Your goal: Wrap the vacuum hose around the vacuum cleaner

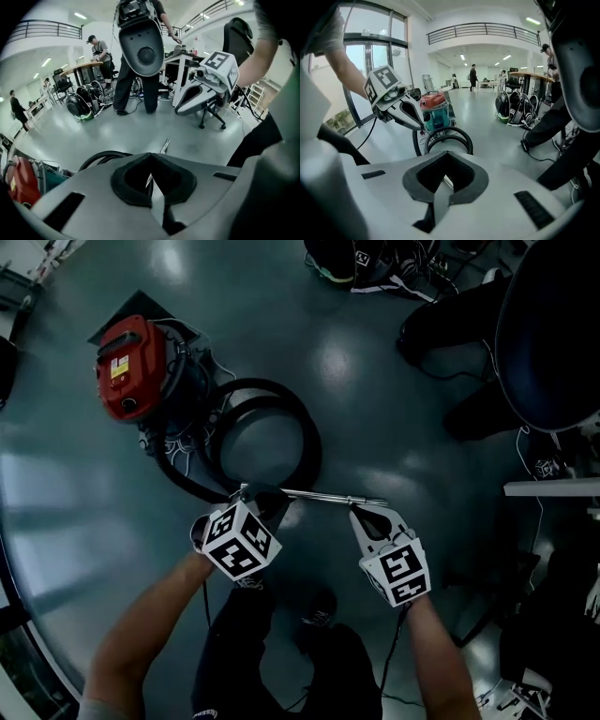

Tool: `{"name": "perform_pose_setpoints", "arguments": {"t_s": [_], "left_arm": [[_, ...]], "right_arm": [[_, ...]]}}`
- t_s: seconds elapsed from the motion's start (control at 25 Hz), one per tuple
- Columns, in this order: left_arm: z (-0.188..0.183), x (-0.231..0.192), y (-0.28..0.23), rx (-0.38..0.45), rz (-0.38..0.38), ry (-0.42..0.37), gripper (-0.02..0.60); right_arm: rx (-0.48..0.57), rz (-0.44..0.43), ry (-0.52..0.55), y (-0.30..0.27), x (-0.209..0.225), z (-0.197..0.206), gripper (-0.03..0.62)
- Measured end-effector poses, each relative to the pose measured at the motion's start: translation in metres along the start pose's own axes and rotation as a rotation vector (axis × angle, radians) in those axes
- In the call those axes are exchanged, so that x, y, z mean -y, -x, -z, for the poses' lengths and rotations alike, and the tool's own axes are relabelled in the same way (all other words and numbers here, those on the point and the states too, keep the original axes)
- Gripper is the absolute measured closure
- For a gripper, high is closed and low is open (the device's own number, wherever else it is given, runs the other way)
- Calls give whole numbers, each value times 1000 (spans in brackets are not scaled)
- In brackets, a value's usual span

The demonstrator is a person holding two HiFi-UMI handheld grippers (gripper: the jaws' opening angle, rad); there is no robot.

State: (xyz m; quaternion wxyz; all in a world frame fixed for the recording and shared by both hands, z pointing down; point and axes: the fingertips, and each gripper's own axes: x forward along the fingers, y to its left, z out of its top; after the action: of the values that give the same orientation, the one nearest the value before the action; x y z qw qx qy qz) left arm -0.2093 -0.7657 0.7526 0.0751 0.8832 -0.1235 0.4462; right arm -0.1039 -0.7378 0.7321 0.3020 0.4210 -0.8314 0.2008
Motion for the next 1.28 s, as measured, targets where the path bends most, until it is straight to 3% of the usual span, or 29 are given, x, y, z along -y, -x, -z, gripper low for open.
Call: {"name": "perform_pose_setpoints", "arguments": {"t_s": [0.2,0.36,0.68,0.92,1.28], "left_arm": [[-69,16,84,100,-52,144,575],[-118,38,149,159,-80,187,575],[-175,89,255,301,-167,332,575],[-191,99,348,381,-236,408,575],[-160,91,477,479,-325,497,575]], "right_arm": [[66,0,-75,74,-26,-65,591],[130,-4,-133,135,-44,-116,591],[237,-65,-159,216,-107,-185,591],[297,-93,-154,258,-153,-256,591],[390,-92,-118,283,-242,-355,591]]}}
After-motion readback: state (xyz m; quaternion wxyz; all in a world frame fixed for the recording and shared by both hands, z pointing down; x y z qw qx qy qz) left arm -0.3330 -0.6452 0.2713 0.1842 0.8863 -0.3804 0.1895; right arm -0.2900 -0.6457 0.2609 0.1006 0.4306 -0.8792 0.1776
